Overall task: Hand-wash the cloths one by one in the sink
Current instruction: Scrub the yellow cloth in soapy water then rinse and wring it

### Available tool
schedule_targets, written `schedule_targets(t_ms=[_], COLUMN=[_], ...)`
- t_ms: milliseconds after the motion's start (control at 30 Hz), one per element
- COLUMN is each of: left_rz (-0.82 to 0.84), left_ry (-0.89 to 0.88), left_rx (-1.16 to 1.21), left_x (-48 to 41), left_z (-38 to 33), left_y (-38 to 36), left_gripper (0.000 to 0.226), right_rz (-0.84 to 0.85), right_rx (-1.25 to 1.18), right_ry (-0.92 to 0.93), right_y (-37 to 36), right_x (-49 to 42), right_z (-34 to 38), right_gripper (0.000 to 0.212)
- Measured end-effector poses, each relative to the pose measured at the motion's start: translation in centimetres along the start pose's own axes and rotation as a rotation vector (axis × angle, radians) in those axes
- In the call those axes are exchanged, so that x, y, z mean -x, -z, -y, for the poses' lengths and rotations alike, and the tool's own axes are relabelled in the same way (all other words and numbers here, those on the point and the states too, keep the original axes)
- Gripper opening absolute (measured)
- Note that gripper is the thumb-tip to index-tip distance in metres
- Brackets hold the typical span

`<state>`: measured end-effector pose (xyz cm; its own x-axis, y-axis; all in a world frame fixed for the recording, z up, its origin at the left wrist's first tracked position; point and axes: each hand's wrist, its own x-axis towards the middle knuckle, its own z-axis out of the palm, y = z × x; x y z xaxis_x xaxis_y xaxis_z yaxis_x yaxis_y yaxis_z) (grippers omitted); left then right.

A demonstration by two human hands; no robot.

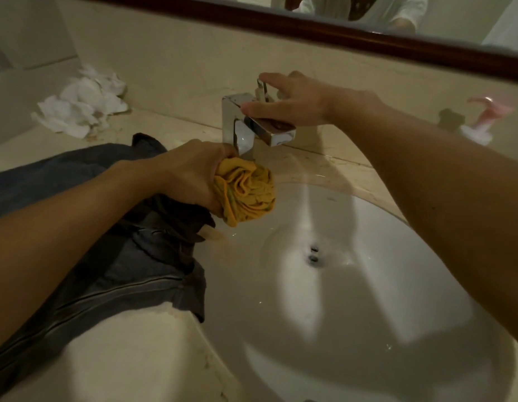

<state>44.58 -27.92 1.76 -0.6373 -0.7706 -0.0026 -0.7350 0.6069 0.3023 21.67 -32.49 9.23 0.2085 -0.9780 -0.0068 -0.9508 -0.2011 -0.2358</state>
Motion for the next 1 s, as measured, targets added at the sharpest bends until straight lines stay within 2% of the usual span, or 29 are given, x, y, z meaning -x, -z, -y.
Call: schedule_targets(t_ms=[167,300,433,567,700,833,1000], left_rz=[-0.028,-0.026,-0.030,-0.030,-0.002,0.022,0.034], left_ry=[0.002,0.012,0.025,0.031,0.018,-0.030,-0.113], left_rx=[0.043,0.069,0.037,0.030,0.039,0.062,0.078], left_x=[-0.2,-0.5,-0.5,-0.3,0.1,0.7,0.5], left_z=[0.3,0.6,0.1,-0.6,-2.1,-4.5,-8.8], left_y=[0.0,-0.2,-0.2,-0.3,-0.6,-1.4,-2.8], left_gripper=[0.094,0.093,0.088,0.089,0.088,0.087,0.086], right_rz=[-0.030,-0.011,0.045,0.074,-0.087,-0.132,-0.001], right_rx=[0.066,0.099,-0.009,-0.141,-0.322,-0.415,-0.336], right_ry=[0.043,-0.013,-0.097,-0.147,-0.185,-0.222,-0.161], right_y=[0.1,0.1,-0.1,-0.4,-1.5,-2.6,-3.8], right_x=[0.1,0.4,0.6,1.7,4.0,7.6,13.7], right_z=[0.3,0.6,0.9,1.2,0.6,-1.2,-4.3], right_gripper=[0.098,0.101,0.112,0.107,0.105,0.092,0.064])
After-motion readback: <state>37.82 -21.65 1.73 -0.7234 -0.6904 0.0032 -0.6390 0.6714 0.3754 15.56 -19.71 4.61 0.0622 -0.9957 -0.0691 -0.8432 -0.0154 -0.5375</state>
